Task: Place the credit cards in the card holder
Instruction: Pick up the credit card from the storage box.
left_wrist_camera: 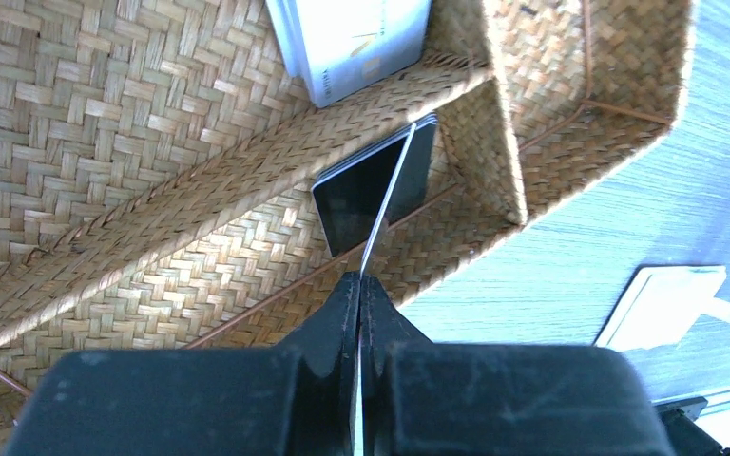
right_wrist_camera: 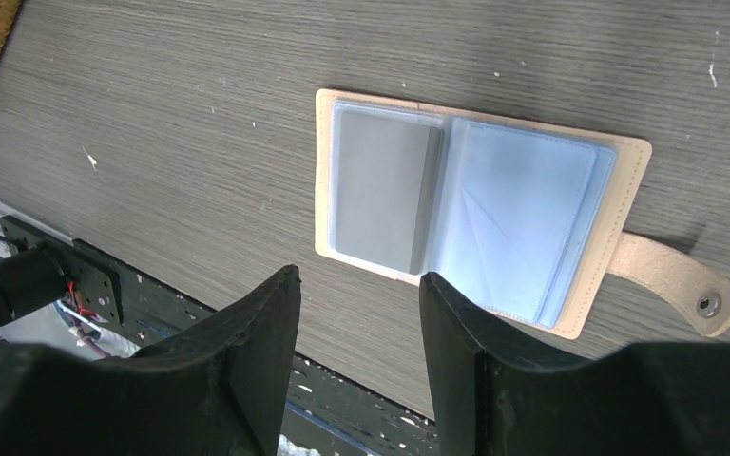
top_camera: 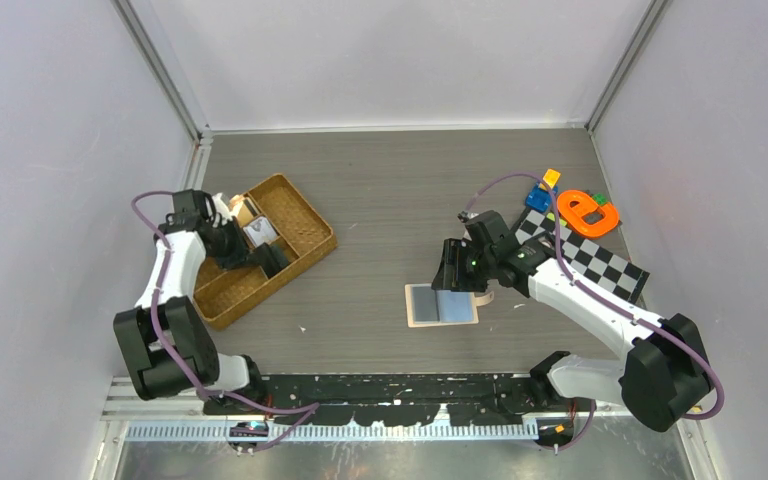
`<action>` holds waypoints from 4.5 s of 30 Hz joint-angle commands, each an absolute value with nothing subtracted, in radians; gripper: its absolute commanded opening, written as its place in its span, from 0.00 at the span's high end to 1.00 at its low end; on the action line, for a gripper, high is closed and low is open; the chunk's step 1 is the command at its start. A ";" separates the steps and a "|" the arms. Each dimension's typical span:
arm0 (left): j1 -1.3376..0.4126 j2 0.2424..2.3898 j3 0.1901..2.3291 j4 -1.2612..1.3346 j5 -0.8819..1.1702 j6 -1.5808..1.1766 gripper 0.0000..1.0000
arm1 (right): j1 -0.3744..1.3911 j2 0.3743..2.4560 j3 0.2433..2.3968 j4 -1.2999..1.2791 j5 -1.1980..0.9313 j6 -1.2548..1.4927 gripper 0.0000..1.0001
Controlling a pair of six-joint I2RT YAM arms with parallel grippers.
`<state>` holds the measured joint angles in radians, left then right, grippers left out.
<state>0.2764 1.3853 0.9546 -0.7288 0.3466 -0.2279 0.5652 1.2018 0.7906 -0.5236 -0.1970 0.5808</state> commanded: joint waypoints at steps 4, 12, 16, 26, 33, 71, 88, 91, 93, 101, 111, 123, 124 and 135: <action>0.285 1.292 0.943 -0.660 0.418 -0.209 1.00 | 0.561 1.173 0.796 -0.505 -0.203 0.595 0.46; 0.284 1.247 0.940 -0.646 0.404 -0.212 1.00 | 0.561 1.175 0.803 -0.505 -0.198 0.602 0.46; 0.285 1.210 0.938 -0.630 0.395 -0.215 1.00 | 0.561 1.178 0.805 -0.505 -0.199 0.602 0.46; 0.284 1.270 0.956 -0.644 0.356 -0.211 1.00 | 0.561 1.214 0.813 -0.505 -0.210 0.599 0.46; 0.285 1.359 0.989 -0.684 0.308 -0.212 1.00 | 0.561 1.225 0.804 -0.492 -0.214 0.604 0.46; 0.285 1.442 1.008 -0.647 0.414 -0.224 0.87 | 0.561 1.250 0.819 -0.506 -0.201 0.584 0.46; 0.284 1.458 0.978 -0.691 0.255 -0.274 0.48 | 0.561 1.246 0.807 -0.497 -0.202 0.589 0.46; 0.285 1.488 0.987 -0.707 0.269 -0.270 0.47 | 0.561 1.250 0.807 -0.493 -0.206 0.589 0.46; 0.284 1.506 0.992 -0.703 0.285 -0.270 0.46 | 0.560 1.252 0.809 -0.492 -0.206 0.587 0.46; 0.284 1.480 0.984 -0.690 0.317 -0.264 0.45 | 0.561 1.265 0.805 -0.484 -0.210 0.583 0.46; 0.284 1.429 0.951 -0.721 0.277 -0.268 0.34 | 0.561 1.249 0.797 -0.481 -0.215 0.581 0.45; 0.294 1.532 0.974 -0.710 0.323 -0.269 0.33 | 0.561 1.227 0.789 -0.483 -0.209 0.584 0.45; 0.297 1.545 0.978 -0.709 0.338 -0.267 0.34 | 0.561 1.224 0.787 -0.484 -0.210 0.585 0.45; 0.301 1.588 0.991 -0.679 0.384 -0.266 0.56 | 0.560 1.204 0.779 -0.489 -0.206 0.589 0.45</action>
<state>0.2913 1.5890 0.9585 -0.7189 0.3462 -0.2821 0.5652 1.2213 0.7757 -0.5053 -0.2043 0.5957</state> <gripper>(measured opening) 0.493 0.550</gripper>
